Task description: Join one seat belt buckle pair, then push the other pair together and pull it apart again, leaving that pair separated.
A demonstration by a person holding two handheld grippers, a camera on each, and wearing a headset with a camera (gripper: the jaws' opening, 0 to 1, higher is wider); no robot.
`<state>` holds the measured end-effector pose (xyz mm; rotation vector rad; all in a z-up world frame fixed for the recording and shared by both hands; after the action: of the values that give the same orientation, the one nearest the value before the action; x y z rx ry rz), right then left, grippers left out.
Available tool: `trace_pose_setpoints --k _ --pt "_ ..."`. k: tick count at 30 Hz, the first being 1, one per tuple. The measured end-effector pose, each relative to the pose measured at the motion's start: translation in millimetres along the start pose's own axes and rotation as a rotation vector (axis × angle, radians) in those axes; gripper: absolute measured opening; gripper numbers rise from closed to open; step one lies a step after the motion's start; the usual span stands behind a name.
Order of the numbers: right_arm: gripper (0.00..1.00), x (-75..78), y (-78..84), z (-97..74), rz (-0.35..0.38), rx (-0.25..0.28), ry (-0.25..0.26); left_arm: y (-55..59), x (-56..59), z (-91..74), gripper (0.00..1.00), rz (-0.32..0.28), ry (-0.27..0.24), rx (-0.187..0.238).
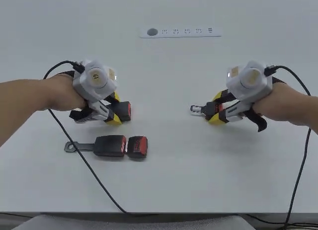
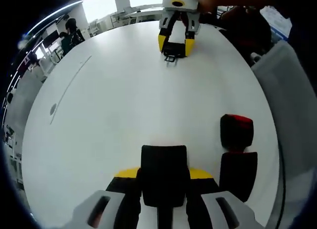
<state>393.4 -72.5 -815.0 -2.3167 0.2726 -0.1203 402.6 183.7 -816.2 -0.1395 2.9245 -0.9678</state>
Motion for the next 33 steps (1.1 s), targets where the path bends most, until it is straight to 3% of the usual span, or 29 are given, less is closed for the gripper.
trace_pose_setpoints --k 20,23,33 --pt "0.35 -0.1 0.9 -0.3 -0.028 0.006 -0.019 -2.6 3.0 -2.2 0.35 -0.014 0.003 -0.014" --pt "0.35 0.0 0.3 0.4 -0.01 0.003 0.002 -3.1 3.2 -1.8 0.34 -0.018 0.009 -0.019" --pt "0.35 -13.2 -25.6 27.2 -0.03 0.029 0.002 -4.9 5.0 -1.2 0.34 -0.002 0.02 -0.038"
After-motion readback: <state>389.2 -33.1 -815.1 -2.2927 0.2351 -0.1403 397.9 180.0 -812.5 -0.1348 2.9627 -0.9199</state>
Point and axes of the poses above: the centre of the closed fingertips' face, and the gripper's own axes: z roughly forward along the fingers, x roughly to its right, y roughly out of its underside, the point moved 3 cm from there along -z, roughly backward along the fingers, and after that the axes turned 12 degrees about x, right-handed, at the moved point
